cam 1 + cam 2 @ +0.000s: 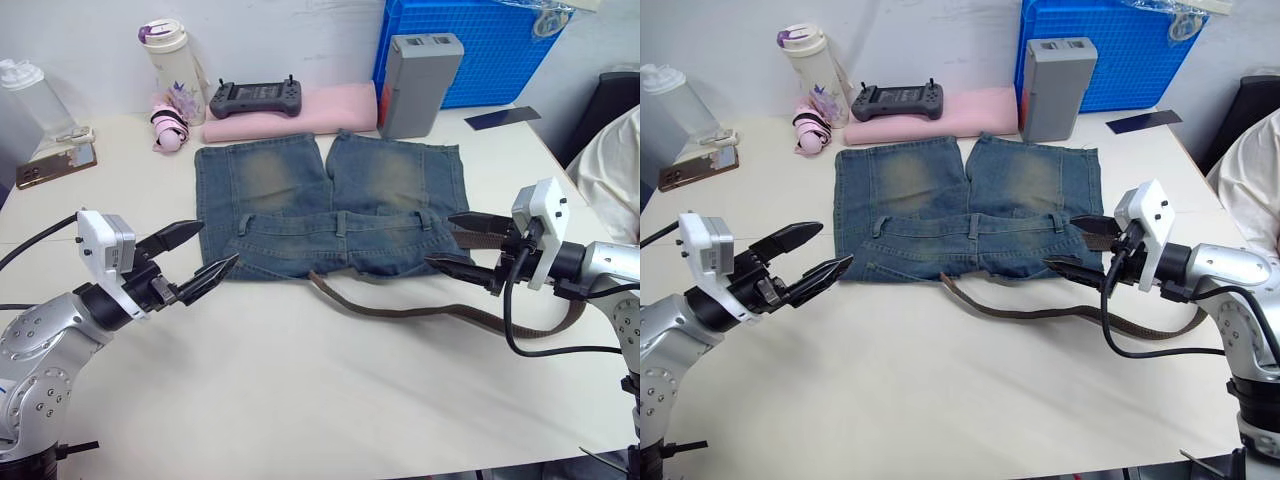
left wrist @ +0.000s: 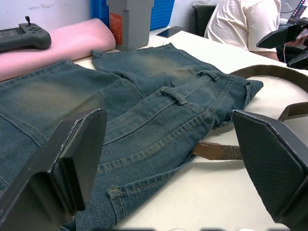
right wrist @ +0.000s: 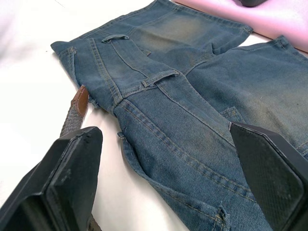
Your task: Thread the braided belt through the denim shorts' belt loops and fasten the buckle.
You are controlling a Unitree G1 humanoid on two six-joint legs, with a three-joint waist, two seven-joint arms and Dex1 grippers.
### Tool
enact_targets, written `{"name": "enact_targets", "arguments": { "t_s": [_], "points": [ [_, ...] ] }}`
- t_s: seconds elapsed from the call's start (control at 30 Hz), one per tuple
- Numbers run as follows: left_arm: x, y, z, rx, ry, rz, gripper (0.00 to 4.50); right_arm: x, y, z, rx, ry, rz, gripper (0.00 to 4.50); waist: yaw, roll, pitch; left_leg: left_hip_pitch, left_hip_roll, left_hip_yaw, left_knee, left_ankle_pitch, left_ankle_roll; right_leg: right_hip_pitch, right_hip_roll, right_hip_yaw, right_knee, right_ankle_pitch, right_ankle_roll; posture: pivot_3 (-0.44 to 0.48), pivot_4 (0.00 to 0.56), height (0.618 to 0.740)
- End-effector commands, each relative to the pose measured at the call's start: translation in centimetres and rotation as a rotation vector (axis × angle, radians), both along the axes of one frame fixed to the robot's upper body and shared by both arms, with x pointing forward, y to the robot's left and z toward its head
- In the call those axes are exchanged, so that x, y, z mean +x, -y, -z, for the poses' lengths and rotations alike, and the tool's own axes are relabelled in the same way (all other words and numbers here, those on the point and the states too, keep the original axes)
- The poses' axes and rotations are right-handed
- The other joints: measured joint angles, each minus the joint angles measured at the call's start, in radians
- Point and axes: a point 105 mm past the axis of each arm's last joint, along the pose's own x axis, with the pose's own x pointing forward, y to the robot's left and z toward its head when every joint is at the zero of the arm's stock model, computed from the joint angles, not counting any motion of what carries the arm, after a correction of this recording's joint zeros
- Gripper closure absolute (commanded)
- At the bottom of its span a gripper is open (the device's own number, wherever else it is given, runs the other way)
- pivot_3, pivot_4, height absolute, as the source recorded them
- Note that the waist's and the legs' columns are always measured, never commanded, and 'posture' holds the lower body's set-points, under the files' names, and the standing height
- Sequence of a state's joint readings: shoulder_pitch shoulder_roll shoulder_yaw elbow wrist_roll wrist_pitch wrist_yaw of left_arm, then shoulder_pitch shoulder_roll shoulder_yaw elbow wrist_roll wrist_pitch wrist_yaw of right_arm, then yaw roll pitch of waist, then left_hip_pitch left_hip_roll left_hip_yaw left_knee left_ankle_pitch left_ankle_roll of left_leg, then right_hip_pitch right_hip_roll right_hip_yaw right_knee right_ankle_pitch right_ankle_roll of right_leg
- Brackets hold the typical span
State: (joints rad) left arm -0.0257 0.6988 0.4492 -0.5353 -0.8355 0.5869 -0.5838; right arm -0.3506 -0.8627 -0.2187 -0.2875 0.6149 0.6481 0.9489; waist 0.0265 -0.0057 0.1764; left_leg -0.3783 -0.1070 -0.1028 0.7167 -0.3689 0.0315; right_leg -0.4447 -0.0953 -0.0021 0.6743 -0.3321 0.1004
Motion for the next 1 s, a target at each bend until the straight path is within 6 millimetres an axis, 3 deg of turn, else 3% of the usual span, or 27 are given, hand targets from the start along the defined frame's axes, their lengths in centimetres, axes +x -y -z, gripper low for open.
{"name": "enact_targets", "arguments": {
  "t_s": [0.03,0.47,0.63,0.83,1.0],
  "points": [
    [0.1,0.1,-0.6,-0.009,0.027,0.012,0.00,-0.3,0.1,-1.1,-0.016,0.054,0.001,0.04,0.000,0.000,0.000,0.000,0.000,0.000,0.000,0.000,0.000,0.000,0.000,0.000,0.000,0.000,0.000,0.000,0.150,0.678],
    [0.7,0.1,-0.3,-0.025,0.025,0.028,0.00,-0.1,0.4,-0.7,-0.052,0.063,0.043,0.04,0.000,0.000,0.000,0.000,0.000,0.000,0.000,0.000,0.000,0.000,0.000,0.000,0.000,0.000,0.000,0.000,0.150,0.678],
    [0.7,0.1,-0.1,-0.013,0.020,0.041,0.00,-0.7,-1.1,0.3,-0.083,0.037,-0.032,0.04,-0.002,0.000,0.000,0.000,0.000,0.000,0.000,0.000,0.000,0.000,0.000,0.000,0.000,0.000,0.000,0.000,0.150,0.678],
    [0.6,0.2,0.0,-0.005,0.013,0.062,0.00,-1.7,-5.7,3.3,-0.117,-0.063,-0.177,0.04,-0.002,0.000,0.000,0.000,0.000,0.000,0.000,0.000,0.000,0.000,0.000,0.000,0.000,0.000,0.000,0.000,0.150,0.678],
    [0.3,0.3,-0.1,-0.001,0.016,0.064,0.00,-3.0,-6.8,8.0,-0.238,-0.195,-0.222,0.04,0.002,0.000,0.000,0.000,0.000,-0.001,0.000,0.000,0.000,0.000,0.000,-0.001,0.000,0.000,0.000,0.000,0.150,0.678]
  ]
}}
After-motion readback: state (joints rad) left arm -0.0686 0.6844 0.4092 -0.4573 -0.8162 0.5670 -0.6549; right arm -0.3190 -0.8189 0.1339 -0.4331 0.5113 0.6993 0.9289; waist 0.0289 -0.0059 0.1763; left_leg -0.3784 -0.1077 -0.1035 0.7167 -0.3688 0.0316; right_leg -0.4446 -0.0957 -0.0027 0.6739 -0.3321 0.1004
